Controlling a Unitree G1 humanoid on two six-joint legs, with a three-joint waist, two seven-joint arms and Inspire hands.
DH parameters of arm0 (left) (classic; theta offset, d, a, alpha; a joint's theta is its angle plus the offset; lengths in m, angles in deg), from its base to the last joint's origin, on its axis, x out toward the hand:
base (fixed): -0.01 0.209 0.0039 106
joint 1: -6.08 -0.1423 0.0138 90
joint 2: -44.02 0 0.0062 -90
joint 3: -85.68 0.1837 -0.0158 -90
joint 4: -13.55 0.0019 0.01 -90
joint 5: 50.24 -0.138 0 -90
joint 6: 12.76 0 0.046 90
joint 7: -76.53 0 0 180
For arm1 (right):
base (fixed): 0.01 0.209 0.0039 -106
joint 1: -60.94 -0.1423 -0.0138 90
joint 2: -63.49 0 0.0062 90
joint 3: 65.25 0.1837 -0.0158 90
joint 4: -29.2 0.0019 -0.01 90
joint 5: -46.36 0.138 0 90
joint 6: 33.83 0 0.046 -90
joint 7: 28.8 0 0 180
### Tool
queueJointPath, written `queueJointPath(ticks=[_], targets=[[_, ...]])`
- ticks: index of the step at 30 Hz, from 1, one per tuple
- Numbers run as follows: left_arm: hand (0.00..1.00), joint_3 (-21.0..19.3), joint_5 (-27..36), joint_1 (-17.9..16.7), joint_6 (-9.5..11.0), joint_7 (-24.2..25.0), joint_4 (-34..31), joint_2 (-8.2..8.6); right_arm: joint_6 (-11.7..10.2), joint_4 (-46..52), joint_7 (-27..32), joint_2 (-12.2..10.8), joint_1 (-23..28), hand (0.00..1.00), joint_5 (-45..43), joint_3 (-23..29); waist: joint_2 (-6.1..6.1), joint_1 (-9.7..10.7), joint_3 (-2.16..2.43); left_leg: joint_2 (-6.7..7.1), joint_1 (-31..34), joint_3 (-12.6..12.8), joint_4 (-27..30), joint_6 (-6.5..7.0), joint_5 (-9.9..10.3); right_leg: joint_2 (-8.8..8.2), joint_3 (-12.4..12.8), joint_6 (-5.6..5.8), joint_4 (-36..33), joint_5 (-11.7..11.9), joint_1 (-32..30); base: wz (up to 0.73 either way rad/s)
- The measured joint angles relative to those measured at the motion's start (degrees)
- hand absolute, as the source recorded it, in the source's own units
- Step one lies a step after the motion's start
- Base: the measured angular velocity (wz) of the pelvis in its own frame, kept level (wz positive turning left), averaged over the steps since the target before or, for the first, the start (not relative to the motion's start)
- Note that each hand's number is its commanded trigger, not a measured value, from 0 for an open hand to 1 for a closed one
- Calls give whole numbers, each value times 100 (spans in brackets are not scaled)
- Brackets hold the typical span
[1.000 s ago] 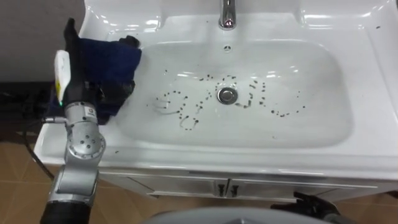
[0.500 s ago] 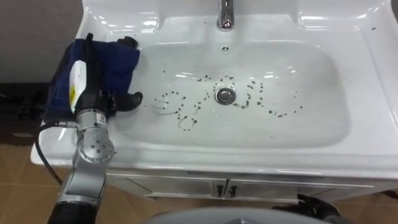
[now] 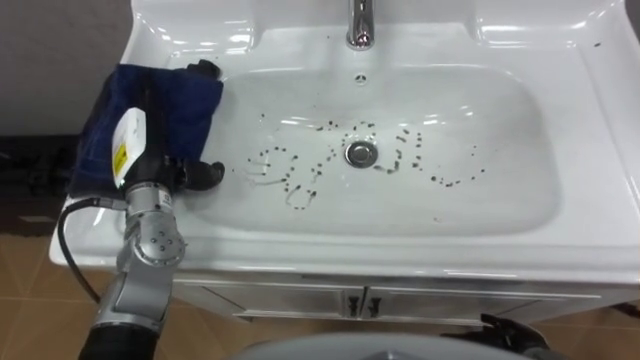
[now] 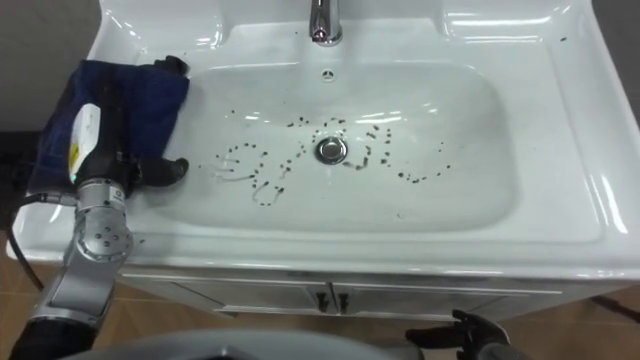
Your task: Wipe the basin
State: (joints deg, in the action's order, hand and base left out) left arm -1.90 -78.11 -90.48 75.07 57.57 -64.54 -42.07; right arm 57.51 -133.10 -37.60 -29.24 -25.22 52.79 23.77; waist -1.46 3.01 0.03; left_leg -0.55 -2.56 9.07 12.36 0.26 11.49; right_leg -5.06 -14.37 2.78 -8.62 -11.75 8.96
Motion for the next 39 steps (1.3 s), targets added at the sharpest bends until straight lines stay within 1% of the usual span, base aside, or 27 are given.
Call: queueJointPath(ticks=[4, 7, 11, 17, 25, 31, 35, 39], targets=[[0, -1, -244, 0, -4, -81, 3, 1, 4, 0, -10, 0, 9, 0, -4, -1, 18, -10, -7, 1, 1, 0, -16, -1, 0, 1, 1, 0, 0, 0, -16, 0], [0, -1, -621, 0, -35, -105, 3, 0, 1, -51, -12, 2, 2, 0, -40, -8, 20, -10, 0, 1, 14, -26, -23, -2, -1, 4, 10, 0, 2, 0, -38, 0], [0, 0, -1052, 1, -39, -308, 3, 0, 0, -149, 0, 11, -29, 0, -41, -17, -4, -9, 25, 2, 50, -30, -18, -3, -2, 5, 23, -1, 1, 0, -80, 0], [0, 4, -1488, 0, -38, -532, 4, 1, -10, -151, 86, 25, -23, 0, -128, -117, -14, 2, 25, 4, 42, -39, -13, -3, -2, 5, 37, -1, 3, 1, -76, 0], [0, 4, -1512, -1, -38, -735, 8, 1, -19, -150, 180, 51, -45, 0, -257, -117, -53, 14, -1, 4, 40, -48, -18, -3, -2, 7, 25, -6, 2, 4, -75, 0], [0, 4, -1470, 0, -34, -794, 38, 1, 1, -154, 171, 71, -48, 0, -284, -110, -62, 69, -3, 6, 32, -51, -29, -3, -2, 7, 34, -6, 3, 4, -74, 0], [0, 3, -1161, 0, -33, -797, 185, 0, 15, -149, 139, 70, -53, 0, -301, -111, -57, 131, -6, 9, -2, -43, -61, -7, -5, 6, 52, -6, 3, 4, -63, -2], [0, 3, -980, 2, -33, -797, 285, 1, 94, -143, 106, 70, -69, 0, -309, -112, -40, 149, -11, 8, -4, -30, -61, -7, -5, 7, 77, -6, 0, 4, -72, -1]])
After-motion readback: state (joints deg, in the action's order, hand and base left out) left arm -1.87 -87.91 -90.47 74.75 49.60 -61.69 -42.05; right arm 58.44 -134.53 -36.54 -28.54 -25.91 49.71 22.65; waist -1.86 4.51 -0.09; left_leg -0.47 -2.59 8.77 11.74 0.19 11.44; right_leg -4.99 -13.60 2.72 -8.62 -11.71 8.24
